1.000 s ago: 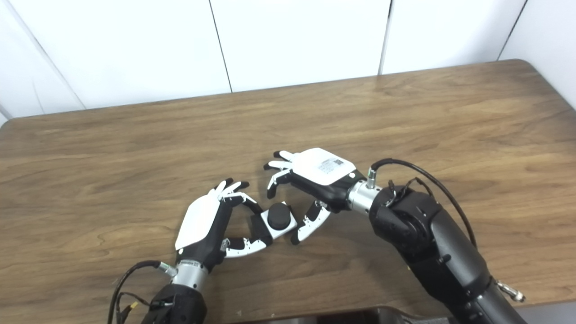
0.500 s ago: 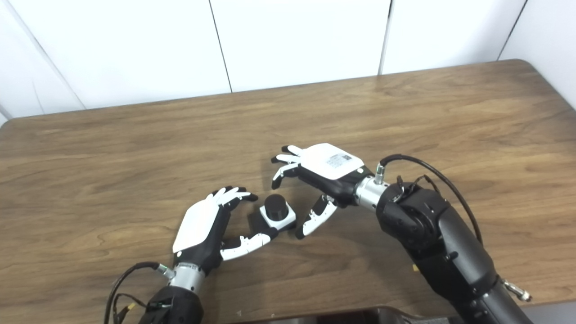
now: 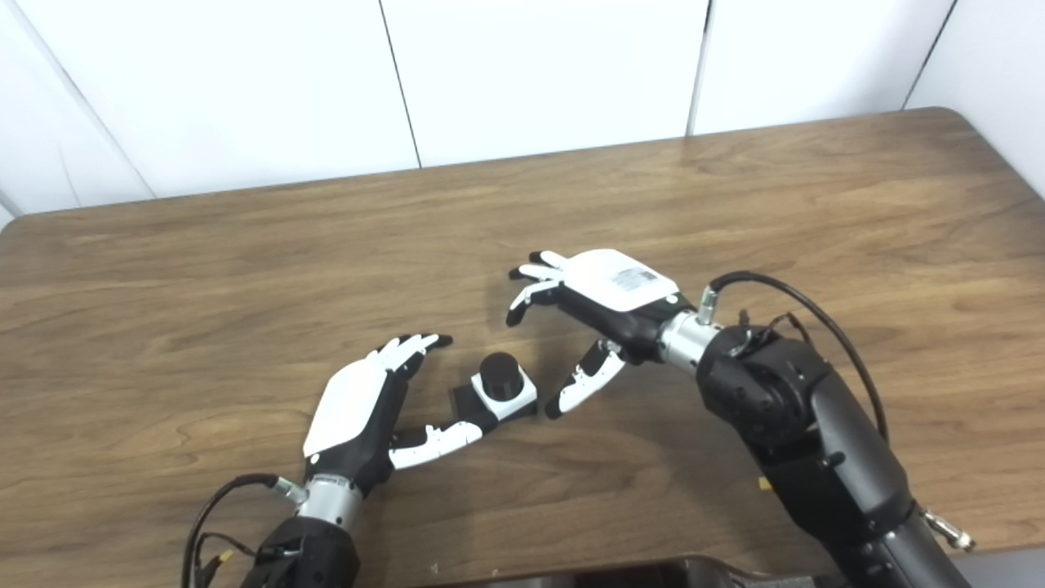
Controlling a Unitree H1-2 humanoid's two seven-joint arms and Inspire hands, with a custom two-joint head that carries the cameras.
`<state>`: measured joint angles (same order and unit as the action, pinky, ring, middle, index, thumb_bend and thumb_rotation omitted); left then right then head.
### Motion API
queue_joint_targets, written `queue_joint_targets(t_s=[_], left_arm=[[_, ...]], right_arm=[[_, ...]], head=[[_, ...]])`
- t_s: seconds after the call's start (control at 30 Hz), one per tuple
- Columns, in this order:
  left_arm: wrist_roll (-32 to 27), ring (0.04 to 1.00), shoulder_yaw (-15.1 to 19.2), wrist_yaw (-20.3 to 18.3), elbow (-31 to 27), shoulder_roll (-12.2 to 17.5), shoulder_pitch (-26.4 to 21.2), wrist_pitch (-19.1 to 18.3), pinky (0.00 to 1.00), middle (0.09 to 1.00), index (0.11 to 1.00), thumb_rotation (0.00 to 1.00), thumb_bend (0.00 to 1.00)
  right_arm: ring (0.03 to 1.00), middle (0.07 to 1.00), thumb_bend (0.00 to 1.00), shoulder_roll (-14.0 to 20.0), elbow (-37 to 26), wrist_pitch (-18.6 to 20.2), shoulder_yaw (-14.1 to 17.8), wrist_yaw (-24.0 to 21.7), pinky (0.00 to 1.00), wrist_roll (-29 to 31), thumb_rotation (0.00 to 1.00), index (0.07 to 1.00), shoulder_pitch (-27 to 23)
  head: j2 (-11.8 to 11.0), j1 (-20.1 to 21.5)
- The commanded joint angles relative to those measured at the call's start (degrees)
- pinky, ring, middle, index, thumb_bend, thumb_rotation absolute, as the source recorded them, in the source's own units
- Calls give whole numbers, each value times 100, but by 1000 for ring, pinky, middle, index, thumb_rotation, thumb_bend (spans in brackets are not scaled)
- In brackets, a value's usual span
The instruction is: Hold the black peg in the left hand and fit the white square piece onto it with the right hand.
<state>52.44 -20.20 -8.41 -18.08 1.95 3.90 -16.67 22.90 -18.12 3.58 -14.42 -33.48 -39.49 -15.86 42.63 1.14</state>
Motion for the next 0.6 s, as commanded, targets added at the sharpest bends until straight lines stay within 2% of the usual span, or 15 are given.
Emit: queue_joint_targets(t_s=[0.0,0.07,0.13,0.17,0.3,0.37,0.43,0.53,0.57], left_arm=[[-232,963,180,261,-138,-38,-51,133,969,940,923,708,867],[-551,969,370,429,-104,-60,-38,271,967,959,961,757,834],[-873,984,575,537,-90,-79,-33,358,929,986,995,884,761],[-1042,988,687,563,-92,-90,-41,388,920,993,998,916,737],[-1827,999,1092,749,-7,-68,-93,746,939,1000,1000,974,631],[-2366,1000,1340,785,68,-93,-133,900,952,1000,1000,994,596],[-2940,1000,1611,813,176,-157,-177,1019,989,1000,1000,999,583],[-3771,1000,1965,790,492,-157,-280,1389,999,1000,1000,1000,590],[-4151,1000,2122,764,672,-152,-333,1562,1000,1000,1000,1000,595]], right_arm=[[1000,944,891,-30,-134,84,193,211,934,247,345,816,-108],[982,938,866,-98,-89,180,336,307,904,405,398,865,-41],[957,937,797,-181,-40,311,493,389,851,612,468,931,30],[950,943,760,-211,-24,377,561,428,830,683,502,956,68],[936,960,658,-404,93,516,879,713,817,1157,548,997,222],[907,963,624,-555,249,450,1081,978,796,1475,629,1000,291],[911,965,577,-693,401,429,1253,1190,823,1763,755,1000,334],[968,975,559,-877,575,595,1472,1351,938,2164,950,991,345],[975,976,560,-991,670,671,1635,1357,951,2556,975,990,338]], head=[[-13,9],[-23,7],[-40,9],[-43,18],[-69,29],[-81,41],[-89,54],[-93,79],[-98,98]])
